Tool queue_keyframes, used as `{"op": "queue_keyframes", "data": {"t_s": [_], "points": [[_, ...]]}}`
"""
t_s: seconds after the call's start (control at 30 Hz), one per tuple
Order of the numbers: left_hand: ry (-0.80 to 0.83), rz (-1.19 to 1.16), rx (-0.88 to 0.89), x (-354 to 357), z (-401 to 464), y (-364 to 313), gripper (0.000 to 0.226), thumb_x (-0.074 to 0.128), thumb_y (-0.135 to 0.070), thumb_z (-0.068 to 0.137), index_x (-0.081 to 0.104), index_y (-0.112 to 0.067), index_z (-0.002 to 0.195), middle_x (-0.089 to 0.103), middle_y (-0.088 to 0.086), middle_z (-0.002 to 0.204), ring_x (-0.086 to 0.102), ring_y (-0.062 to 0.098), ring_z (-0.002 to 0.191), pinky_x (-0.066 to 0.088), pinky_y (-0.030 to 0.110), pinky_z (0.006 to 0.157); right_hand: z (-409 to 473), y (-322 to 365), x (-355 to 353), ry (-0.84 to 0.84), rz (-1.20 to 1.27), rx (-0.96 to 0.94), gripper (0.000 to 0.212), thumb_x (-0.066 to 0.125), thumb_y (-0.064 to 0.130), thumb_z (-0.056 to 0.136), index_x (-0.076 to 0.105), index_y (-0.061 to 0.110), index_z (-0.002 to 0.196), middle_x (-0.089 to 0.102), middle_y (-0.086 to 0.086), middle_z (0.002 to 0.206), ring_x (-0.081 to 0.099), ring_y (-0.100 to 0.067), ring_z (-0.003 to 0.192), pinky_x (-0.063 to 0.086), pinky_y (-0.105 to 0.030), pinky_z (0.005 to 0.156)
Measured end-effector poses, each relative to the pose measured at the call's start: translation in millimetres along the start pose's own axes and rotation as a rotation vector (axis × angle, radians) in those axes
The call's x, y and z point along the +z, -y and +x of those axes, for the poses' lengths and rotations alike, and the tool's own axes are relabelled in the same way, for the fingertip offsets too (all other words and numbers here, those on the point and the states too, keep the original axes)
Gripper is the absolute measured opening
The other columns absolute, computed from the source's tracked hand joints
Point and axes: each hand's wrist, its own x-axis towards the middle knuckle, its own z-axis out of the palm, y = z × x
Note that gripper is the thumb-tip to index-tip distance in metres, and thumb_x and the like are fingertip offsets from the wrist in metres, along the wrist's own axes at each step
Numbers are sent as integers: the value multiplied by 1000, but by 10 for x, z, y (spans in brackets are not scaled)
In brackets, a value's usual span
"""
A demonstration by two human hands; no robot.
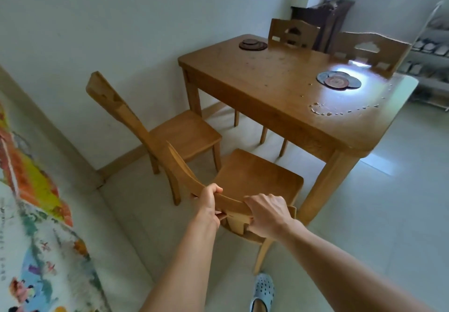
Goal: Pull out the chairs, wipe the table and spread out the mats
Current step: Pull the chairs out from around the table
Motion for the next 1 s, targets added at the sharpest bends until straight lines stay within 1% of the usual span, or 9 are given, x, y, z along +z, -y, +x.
{"op": "queue_keyframes", "data": {"t_s": [0.07, 0.17, 0.23, 0.3, 0.37, 0.47, 0.63, 0.77, 1.0], "points": [[21, 9, 4, 192, 130, -120, 47, 61, -14, 76, 53, -10, 121, 60, 13, 96, 59, 33, 91, 53, 42, 73, 174, -133, -51, -12, 10, 6, 26, 59, 14, 83, 59, 23, 108, 60, 3, 86, 60, -19, 77, 48, -30, 66], [28, 22, 14, 409, 350, -297, 46, 61, -13, 79, 52, -7, 124, 59, 15, 97, 59, 33, 87, 52, 41, 65, 428, -289, -124, -27, 21, 15, 26, 57, 13, 85, 58, 22, 109, 62, 2, 89, 61, -20, 80, 52, -32, 72], [35, 52, 3, 615, 494, -398, 43, 61, -14, 80, 52, -6, 121, 60, 16, 101, 60, 35, 92, 52, 43, 71, 614, -454, -191, -36, 22, 30, 26, 57, 14, 86, 58, 23, 110, 63, 2, 90, 61, -19, 80, 52, -33, 73], [48, 83, -11, 836, 591, -480, 30, 59, -16, 83, 53, -6, 111, 58, 16, 105, 58, 35, 99, 51, 46, 80, 778, -631, -259, -39, 20, 39, 26, 58, 17, 87, 58, 24, 112, 63, 3, 91, 60, -18, 80, 51, -31, 72], [63, 102, -31, 1063, 698, -550, 28, 58, -19, 86, 52, -8, 111, 58, 17, 110, 57, 35, 104, 51, 47, 83, 932, -806, -329, -41, 25, 53, 27, 59, 20, 89, 58, 25, 115, 63, 4, 93, 61, -17, 81, 50, -30, 73], [76, 112, -36, 1363, 856, -642, 25, 58, -20, 87, 52, -9, 108, 57, 16, 107, 55, 34, 102, 51, 48, 86, 1145, -1049, -425, -50, 25, 67, 31, 61, 24, 88, 58, 26, 119, 65, 4, 97, 62, -17, 84, 53, -31, 76], [73, 127, -42, 1831, 1144, -812, 41, 63, -21, 81, 52, -10, 120, 59, 18, 116, 58, 37, 104, 54, 51, 88, 1479, -1427, -557, -68, 22, 94, 31, 61, 27, 90, 58, 26, 121, 66, 4, 99, 63, -17, 86, 53, -30, 77], [92, 133, -50, 2174, 1336, -901, 44, 63, -22, 81, 53, -10, 122, 59, 17, 117, 57, 36, 104, 54, 50, 88, 1694, -1712, -629, -83, 22, 123, 28, 61, 27, 91, 57, 28, 119, 64, 6, 96, 61, -15, 81, 47, -26, 69], [109, 101, -64, 2728, 1494, -947, 57, 67, -18, 80, 45, -15, 133, 57, 16, 117, 57, 34, 100, 53, 52, 90, 1918, -2204, -737, -89, -9, 154, 30, 64, 40, 87, 59, 31, 115, 69, 7, 97, 66, -16, 84, 53, -28, 74]]}}
